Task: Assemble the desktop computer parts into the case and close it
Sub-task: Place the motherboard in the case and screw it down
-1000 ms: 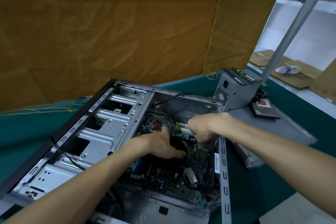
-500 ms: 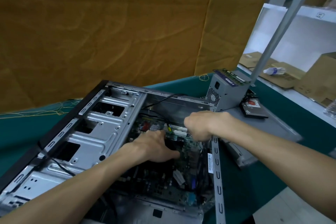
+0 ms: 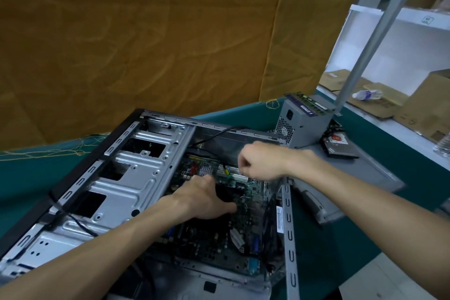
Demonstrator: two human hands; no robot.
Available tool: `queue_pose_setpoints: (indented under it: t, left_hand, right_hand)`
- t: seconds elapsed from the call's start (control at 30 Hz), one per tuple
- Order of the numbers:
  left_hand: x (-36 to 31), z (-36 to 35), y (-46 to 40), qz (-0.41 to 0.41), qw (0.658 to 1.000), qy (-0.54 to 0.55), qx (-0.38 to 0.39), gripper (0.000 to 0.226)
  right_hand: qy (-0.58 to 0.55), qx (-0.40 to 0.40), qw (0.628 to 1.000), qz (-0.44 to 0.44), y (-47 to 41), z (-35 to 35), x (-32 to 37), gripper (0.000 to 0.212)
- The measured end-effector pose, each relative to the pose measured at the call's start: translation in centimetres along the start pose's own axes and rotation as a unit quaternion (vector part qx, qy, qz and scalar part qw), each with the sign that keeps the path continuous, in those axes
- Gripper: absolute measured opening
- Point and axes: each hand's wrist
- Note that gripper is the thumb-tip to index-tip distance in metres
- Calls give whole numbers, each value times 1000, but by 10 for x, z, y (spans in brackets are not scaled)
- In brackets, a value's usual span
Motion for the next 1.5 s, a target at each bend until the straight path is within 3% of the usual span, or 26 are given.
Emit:
queue_pose_setpoints:
  t: [0.13,0.23,0.33,0.43,0.53,0.7,0.87,0.93,1.0,1.07,1.17,1.27,1.4,1.5]
  left_hand:
    - [-6,1,5,-2,999,-10,-37,74]
    - [-16,-5,10,-9,999,-16,-46,75]
    - [-19,-8,11,-9,1000,-8,-24,83]
    - [-19,-5,13,2,997,-47,65,108]
    - [-20,-5,18,4,991,-93,95,111]
    - [-22,-9,21,18,993,-74,88,99]
    - [-28,-20,28,20,999,-22,26,90]
    - [-27,-21,29,25,999,-21,-5,102]
    - [-27,-21,27,52,999,0,-16,122]
    - [-29,-22,23,86,996,17,-4,127]
    - [-28,-28,18,98,995,-4,-24,96]
    - [-25,-35,18,103,988,9,-118,68]
    - [-26,-36,22,112,979,22,-168,66]
    - [-27,-34,25,113,978,20,-176,67]
  right_hand:
    - [-42,-217,975,-16,13,-1,-16,15]
    - [-26,-309,951,9,20,-18,-23,14]
    - [-30,-405,913,-34,22,-30,-28,13]
    - [-42,-432,896,-97,24,-35,-27,29]
    - [-100,-435,886,-128,30,-37,-28,46]
    - [-331,-371,851,-171,54,-49,-37,84]
    - [-555,-257,760,-221,90,-76,-30,124]
    - [-623,-193,725,-221,106,-91,-25,139]
    - [-694,-104,690,-179,116,-103,-21,128]
    - [-734,-20,663,-143,121,-109,-19,111]
    - [-749,45,652,-113,123,-113,-17,95]
    - [-751,27,653,-94,125,-109,-13,67]
    - [-747,12,656,-105,126,-109,-7,67]
    - [-749,13,653,-113,128,-112,-3,95]
Point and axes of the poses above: each hand's wrist, its own y-axis away from the middle knuckle, its own z-axis out of the back of the hand, x = y × z, and after that the axes turned 7 degrees about z, right-handed
